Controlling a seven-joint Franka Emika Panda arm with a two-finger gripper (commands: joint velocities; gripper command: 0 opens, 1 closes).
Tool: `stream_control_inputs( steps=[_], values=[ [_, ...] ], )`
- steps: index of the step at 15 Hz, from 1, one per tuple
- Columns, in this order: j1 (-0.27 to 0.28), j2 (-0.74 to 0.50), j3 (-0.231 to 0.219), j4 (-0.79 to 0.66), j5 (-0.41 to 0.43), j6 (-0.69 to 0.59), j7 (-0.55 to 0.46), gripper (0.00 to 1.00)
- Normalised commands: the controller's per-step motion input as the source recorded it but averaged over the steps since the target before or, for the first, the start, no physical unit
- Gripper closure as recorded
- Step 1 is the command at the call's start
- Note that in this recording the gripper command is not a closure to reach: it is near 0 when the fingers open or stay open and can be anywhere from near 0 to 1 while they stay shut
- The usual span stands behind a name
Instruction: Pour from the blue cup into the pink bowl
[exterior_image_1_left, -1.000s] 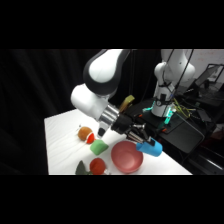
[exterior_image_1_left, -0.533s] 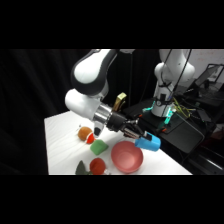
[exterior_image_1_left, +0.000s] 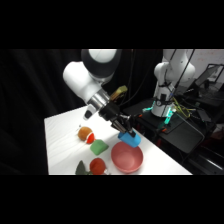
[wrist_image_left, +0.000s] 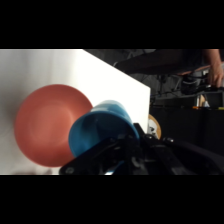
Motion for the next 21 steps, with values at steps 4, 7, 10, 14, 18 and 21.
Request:
stream_control_inputs(
  steps=[4, 7, 10, 14, 18, 21],
  values=[
    [-0.057, -0.72, -0.152, -0.74, -0.358, 0.55, 0.04, 0.16],
    [-0.093, -0.53, -0.147, -0.67, -0.187, 0.71, 0.08, 0.16],
    [-0.041, -0.27, -0.086, -0.55, -0.050, 0.85, 0.20, 0.17],
    [0.010, 0.02, -0.020, -0.37, -0.039, 0.89, 0.41, 0.18],
    [0.069, 0.21, -0.011, -0.18, -0.217, 0.78, 0.73, 0.18],
    [0.205, 0.25, -0.180, -0.04, -0.484, 0.47, 0.87, 0.18]
  ],
)
